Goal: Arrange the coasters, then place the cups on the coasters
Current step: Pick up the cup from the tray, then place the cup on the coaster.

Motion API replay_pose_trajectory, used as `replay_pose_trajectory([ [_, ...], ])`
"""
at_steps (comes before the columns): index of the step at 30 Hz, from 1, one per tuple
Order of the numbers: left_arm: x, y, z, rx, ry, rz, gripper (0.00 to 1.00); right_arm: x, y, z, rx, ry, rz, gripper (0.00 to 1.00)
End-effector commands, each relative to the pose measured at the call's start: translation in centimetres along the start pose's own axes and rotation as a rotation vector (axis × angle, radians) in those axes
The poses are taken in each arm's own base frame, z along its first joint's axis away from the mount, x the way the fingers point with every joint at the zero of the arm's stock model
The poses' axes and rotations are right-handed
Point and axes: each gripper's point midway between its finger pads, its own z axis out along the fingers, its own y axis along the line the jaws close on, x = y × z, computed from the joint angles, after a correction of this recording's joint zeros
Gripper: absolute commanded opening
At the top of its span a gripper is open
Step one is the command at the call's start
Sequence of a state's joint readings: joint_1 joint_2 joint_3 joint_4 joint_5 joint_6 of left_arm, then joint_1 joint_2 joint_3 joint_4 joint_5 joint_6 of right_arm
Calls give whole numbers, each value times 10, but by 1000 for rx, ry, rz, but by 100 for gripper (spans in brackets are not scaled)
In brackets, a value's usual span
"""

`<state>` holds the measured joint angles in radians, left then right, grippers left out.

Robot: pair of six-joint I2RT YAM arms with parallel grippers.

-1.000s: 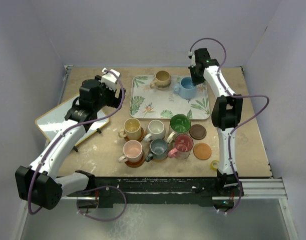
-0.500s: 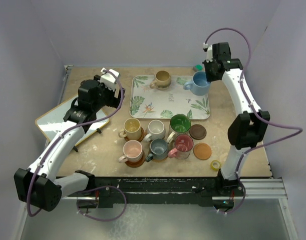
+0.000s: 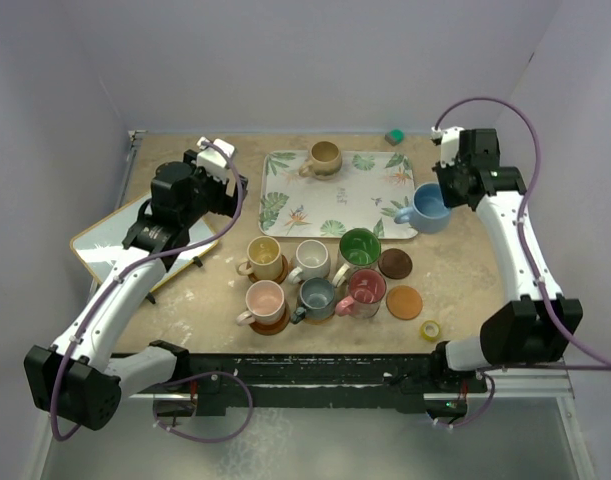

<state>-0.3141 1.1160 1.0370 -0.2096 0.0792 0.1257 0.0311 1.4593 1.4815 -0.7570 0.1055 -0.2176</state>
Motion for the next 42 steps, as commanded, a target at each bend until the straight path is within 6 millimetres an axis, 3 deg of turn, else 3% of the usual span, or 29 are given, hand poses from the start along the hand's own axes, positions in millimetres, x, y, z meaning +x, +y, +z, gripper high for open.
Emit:
replay_pose_trajectory([
  [1,-21,7,-6,-21,-78,23,83,3,-2,-31,-15,-111,-80,0],
  [9,-20,8,-7,-32,-79,27,84,64,28,-38,-163,-36,-288,0],
  [23,-20,9,-11,-39,-90,32,84,120,71,-38,-409,-29,-547,0],
  [35,-19,9,-11,-40,-91,36,84,152,110,-9,-595,-54,-586,0],
  [42,-18,9,-10,-39,-90,40,84,158,115,2,-614,-40,-560,0],
])
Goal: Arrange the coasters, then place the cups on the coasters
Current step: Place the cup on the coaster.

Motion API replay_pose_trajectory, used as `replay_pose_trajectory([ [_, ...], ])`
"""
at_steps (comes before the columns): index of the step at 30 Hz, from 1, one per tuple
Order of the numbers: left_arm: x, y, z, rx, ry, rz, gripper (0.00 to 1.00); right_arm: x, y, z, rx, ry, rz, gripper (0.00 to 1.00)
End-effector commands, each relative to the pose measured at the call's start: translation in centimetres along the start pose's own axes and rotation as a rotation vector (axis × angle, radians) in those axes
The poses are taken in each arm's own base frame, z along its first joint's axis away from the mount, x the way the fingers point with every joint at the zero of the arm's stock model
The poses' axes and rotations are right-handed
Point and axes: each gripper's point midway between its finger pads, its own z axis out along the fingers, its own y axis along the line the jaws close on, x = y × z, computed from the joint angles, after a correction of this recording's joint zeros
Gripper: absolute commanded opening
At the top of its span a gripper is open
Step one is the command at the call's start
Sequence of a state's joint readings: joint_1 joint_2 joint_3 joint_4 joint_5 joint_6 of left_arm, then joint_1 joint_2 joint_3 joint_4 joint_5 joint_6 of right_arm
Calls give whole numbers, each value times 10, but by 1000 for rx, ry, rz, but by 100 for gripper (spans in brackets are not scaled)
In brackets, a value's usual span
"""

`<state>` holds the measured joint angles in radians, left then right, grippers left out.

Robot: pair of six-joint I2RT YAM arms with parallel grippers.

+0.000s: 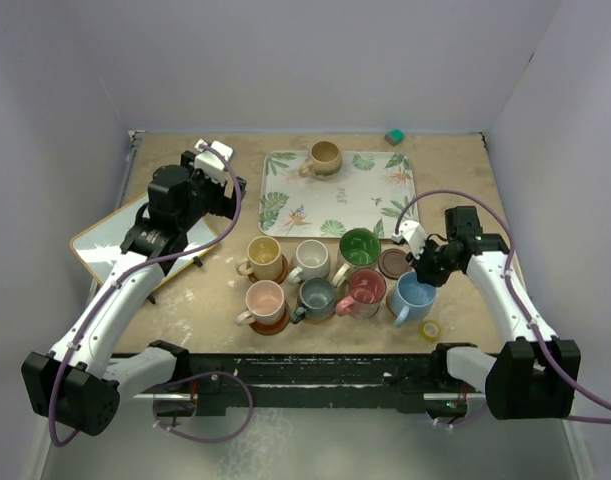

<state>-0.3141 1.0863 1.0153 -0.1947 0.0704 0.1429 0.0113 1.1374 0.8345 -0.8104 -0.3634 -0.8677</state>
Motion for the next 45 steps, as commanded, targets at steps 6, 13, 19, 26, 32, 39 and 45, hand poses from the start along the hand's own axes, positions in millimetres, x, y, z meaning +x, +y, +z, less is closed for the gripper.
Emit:
replay_pose_trajectory([
  [6,-15,7,-2,-27,-68,22,84,-19,-4,4,19,-102,-5,0],
  [13,-15,7,-2,-24,-68,22,84,-18,-1,4,13,-108,16,0],
  [19,-15,7,-1,-24,-68,24,84,-17,-1,5,17,-103,40,0],
  [26,-16,7,-1,-25,-71,24,84,-14,1,5,27,-97,45,0],
  [32,-16,7,-1,-26,-71,23,84,-12,1,6,37,-90,50,0],
  [39,-16,7,-2,-26,-73,25,84,-10,1,9,41,-80,52,0],
  [45,-17,7,-3,-25,-74,26,84,-9,2,12,47,-73,52,0],
])
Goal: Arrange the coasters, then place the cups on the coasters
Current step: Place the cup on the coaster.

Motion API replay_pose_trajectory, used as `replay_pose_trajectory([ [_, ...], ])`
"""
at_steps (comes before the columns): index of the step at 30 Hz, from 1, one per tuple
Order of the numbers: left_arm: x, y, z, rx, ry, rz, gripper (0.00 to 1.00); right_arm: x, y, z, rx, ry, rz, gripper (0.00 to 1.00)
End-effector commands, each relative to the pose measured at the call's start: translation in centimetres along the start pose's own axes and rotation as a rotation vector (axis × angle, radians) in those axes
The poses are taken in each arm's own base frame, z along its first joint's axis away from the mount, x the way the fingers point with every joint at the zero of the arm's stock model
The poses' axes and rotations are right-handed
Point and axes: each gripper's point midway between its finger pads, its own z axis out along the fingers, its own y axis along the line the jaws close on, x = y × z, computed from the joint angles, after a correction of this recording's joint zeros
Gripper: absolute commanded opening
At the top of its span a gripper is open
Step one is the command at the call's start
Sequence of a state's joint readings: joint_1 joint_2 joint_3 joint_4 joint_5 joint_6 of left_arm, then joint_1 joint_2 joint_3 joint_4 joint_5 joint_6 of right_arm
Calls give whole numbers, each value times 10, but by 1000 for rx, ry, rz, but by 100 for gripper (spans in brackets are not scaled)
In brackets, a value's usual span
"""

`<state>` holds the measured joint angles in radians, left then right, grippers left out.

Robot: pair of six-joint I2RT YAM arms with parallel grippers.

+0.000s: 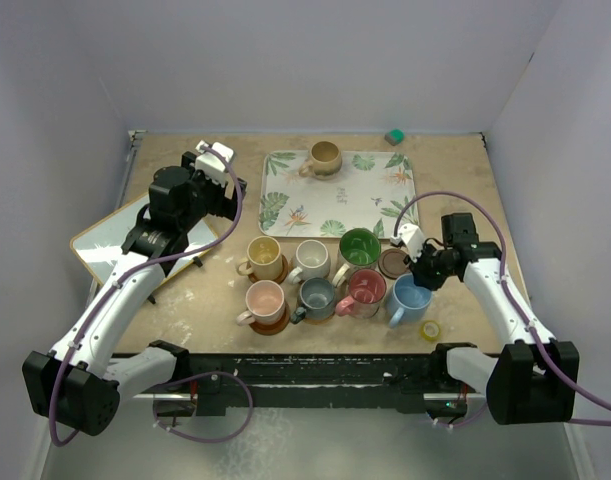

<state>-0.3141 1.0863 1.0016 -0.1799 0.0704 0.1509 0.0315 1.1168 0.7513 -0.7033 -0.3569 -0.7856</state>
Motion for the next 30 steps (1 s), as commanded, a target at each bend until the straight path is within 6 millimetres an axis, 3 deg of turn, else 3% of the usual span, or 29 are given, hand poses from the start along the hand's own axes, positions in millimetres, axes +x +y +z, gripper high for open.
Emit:
replay_pose_trajectory([
  [1,-20,8,-4,-26,-73,20,84,-11,-1,-3,22,-47,4,0],
  [17,-20,8,-5,-28,-74,22,84,-15,-2,-4,34,-62,11,0],
  [30,-20,8,-5,-29,-76,23,84,-6,-2,1,36,-28,22,1],
])
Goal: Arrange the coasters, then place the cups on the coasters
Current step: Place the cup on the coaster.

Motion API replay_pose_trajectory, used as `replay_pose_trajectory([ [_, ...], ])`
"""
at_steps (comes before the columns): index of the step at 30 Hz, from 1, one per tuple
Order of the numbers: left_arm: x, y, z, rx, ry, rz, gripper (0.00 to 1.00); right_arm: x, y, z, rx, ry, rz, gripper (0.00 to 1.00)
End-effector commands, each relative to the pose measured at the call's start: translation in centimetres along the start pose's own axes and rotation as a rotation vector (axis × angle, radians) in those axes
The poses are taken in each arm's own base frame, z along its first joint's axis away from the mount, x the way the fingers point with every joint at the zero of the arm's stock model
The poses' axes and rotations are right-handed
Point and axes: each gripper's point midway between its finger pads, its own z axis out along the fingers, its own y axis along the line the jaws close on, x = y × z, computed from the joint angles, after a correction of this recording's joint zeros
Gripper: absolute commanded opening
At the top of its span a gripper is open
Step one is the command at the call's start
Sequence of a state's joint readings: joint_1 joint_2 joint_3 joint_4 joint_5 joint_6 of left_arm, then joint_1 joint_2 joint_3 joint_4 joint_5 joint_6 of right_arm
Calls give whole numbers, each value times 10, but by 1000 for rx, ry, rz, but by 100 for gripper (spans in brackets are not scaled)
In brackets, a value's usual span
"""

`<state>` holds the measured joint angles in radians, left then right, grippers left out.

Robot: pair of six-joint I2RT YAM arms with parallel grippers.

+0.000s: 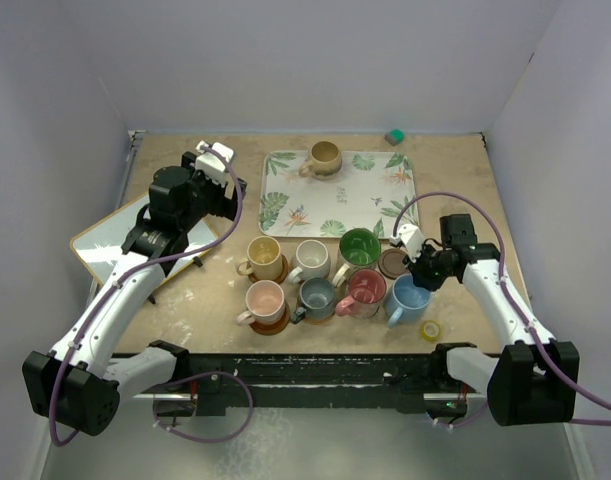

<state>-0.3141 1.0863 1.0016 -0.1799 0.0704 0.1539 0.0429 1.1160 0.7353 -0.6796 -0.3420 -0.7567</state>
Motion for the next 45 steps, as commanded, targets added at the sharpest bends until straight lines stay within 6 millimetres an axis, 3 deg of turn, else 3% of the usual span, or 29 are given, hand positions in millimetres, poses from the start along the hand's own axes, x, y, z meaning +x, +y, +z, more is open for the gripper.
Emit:
replay_pose_trajectory([
  [1,-21,8,-5,-29,-77,21,84,-7,-2,-3,25,-33,8,2],
  [13,-21,8,-5,-29,-78,24,84,0,-4,0,18,20,37,18],
  [20,-21,9,-4,-31,-79,26,84,-5,-6,-6,24,25,55,40],
  [24,-22,9,-3,-30,-80,27,84,-13,-8,-18,40,10,57,57],
  [31,-22,8,2,-19,-77,33,84,-32,-8,-43,54,-43,62,75],
  [39,-16,4,19,11,-55,38,84,-54,-8,-68,82,-120,93,77],
  [45,-16,-1,36,43,-45,24,84,-58,-8,-71,95,-138,150,77],
])
